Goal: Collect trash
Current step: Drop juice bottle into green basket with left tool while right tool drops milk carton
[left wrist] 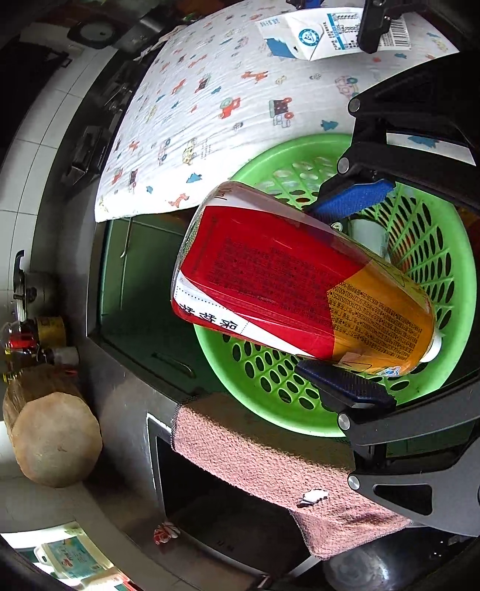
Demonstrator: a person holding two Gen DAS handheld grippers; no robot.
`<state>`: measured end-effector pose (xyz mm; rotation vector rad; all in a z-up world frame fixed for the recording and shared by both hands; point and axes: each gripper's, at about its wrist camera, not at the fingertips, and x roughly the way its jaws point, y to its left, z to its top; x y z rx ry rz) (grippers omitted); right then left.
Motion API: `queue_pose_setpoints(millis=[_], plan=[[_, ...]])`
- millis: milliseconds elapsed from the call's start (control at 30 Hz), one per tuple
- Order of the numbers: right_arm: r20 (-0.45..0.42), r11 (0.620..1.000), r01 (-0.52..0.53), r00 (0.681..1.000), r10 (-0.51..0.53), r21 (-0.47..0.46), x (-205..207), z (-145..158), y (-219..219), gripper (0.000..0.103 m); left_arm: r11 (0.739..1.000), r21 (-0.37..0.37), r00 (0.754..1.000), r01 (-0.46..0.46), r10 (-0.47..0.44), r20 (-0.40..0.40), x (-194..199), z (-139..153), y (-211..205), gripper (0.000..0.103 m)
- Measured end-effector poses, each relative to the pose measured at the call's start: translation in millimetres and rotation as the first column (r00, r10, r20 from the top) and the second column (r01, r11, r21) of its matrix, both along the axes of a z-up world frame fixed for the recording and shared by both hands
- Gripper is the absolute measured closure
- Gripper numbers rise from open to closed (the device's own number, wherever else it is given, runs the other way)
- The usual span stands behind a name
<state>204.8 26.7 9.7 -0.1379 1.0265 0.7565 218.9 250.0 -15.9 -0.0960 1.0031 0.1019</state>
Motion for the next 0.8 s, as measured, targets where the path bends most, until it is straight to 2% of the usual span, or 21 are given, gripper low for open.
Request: queue_pose_setpoints(millis=[133,267,500,800], plan=[[0.009,1.000,-0.015,1.000,0.015,-0.009,3,-1,16,0.038,0.998,-0.051,0.999,-0.047,0.046,-0.026,10,-12,14,0.030],[0.008,0.999,-0.029,1.000,0.029,-0.015,7,-3,27,0.038,0.992,-0.085,0.993,-0.089,0.082,-0.085,19,-28,24,0.030],[-0.005,0.999,-0.038,0.999,0.038,-0.005,17,-6,44,0.038,0.990,-0.083,0.986,-0.113,0.101,-0.132,24,-45,30,0.029],[-0.011,0.999,-0.044,0.999,0.044,-0.008,23,-11,54,0.038,0.993,-0.044,0.989,-0.109,0.104,-0.102,15,-33,35,0.029]])
